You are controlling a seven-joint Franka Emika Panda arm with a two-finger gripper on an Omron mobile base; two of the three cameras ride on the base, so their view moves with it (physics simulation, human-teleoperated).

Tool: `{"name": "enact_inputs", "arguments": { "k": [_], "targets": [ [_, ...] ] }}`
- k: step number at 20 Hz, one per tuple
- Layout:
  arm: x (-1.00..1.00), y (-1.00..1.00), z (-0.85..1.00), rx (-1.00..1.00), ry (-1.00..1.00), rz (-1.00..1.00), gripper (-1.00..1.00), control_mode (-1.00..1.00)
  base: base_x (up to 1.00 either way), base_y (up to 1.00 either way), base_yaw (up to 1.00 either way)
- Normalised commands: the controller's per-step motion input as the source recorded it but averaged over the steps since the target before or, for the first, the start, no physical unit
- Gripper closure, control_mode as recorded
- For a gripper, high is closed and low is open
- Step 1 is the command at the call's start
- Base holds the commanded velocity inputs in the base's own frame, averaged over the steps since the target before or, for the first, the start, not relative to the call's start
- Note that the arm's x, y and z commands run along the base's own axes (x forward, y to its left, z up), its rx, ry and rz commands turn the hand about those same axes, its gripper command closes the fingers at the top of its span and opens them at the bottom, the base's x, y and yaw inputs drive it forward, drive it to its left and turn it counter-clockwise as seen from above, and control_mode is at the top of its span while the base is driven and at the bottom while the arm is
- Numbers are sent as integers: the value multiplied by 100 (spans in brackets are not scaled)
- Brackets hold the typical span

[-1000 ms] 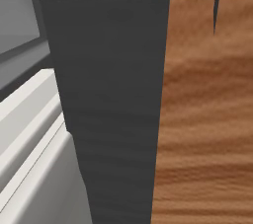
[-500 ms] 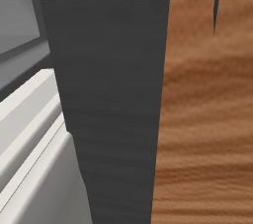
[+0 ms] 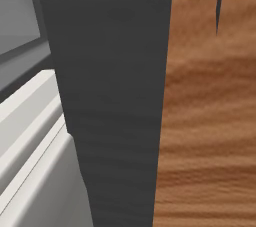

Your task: Pull the toaster oven rack outwards. Pick up the baguette from the plate and place it on the toaster oven rack. Close the toaster oven door fully and set the temperature to the lowest setting.

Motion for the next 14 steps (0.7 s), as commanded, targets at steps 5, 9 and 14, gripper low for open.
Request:
{"name": "enact_inputs", "arguments": {
  "k": [5,9,14],
  "targets": [
    [1,-98,60,6,-8,0,100,-100,0,0,0],
    [26,-100,39,18,0,-5,100,-100,0,0,0],
    [5,-100,4,15,0,-5,100,-100,0,0,0]
  ]
}}
